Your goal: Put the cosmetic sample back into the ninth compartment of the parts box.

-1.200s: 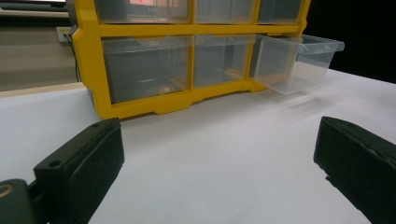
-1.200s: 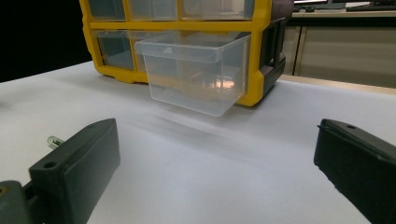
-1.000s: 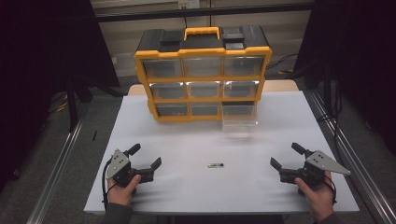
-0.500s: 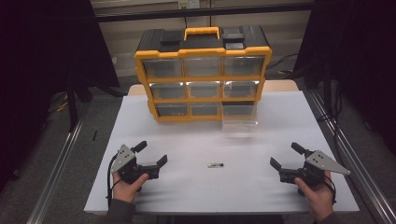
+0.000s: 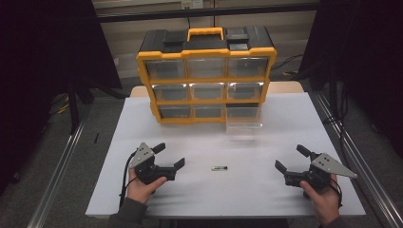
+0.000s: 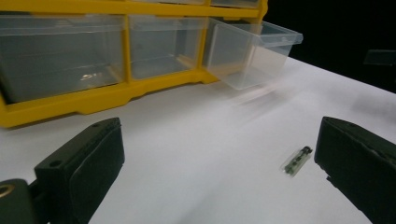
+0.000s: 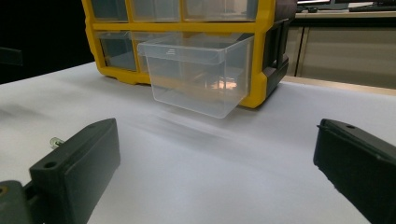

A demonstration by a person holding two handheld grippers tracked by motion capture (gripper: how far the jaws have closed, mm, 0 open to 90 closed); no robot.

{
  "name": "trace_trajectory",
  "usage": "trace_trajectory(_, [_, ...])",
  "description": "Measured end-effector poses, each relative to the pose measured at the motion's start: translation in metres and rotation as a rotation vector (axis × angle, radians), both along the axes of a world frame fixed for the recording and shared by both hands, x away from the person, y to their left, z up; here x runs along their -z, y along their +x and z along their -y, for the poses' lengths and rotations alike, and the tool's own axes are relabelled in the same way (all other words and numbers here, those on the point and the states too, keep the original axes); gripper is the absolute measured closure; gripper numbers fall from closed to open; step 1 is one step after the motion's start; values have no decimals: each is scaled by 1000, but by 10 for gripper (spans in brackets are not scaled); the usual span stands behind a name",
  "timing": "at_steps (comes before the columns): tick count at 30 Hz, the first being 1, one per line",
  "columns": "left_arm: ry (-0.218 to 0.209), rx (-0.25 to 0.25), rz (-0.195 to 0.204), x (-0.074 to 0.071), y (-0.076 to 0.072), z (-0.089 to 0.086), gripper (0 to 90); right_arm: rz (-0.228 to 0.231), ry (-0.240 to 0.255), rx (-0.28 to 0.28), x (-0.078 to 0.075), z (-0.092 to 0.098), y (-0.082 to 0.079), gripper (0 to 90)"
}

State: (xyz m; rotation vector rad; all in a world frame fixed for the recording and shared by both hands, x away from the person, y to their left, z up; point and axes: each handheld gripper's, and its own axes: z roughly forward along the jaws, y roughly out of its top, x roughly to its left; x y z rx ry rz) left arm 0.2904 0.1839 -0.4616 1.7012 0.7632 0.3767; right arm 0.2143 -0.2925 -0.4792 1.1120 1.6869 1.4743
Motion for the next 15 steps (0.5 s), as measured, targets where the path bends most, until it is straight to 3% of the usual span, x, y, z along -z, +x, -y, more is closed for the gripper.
trace_trajectory(1, [19,0,2,-1,0,3,19,2,-1,0,0,0,0,1])
trace_trajectory(2, [1,5,-3,-1,0,7,19,4,0,1,0,0,0,1])
trace_trajectory(3, [20,11,-7,-1,0,9,21,5,0,2,0,0,0,1])
trace_trajectory(8, [31,42,-22,-1,4,21,27,3,-1,-3,0,0,0,1])
trace_trajectory(12, [24,60,-40,-1,6,32,37,3,0,-7,0,1,0,1])
trace_trajectory(13, [18,94,-44,-1,7,34,38,4,-1,-6,0,1,0,1])
trace_trajectory(14, [29,72,-44,-2,7,37,43,5,-1,-6,0,0,0,1])
trace_trajectory(15, [10,77,-54,-2,7,41,44,6,0,-2,0,0,0,1])
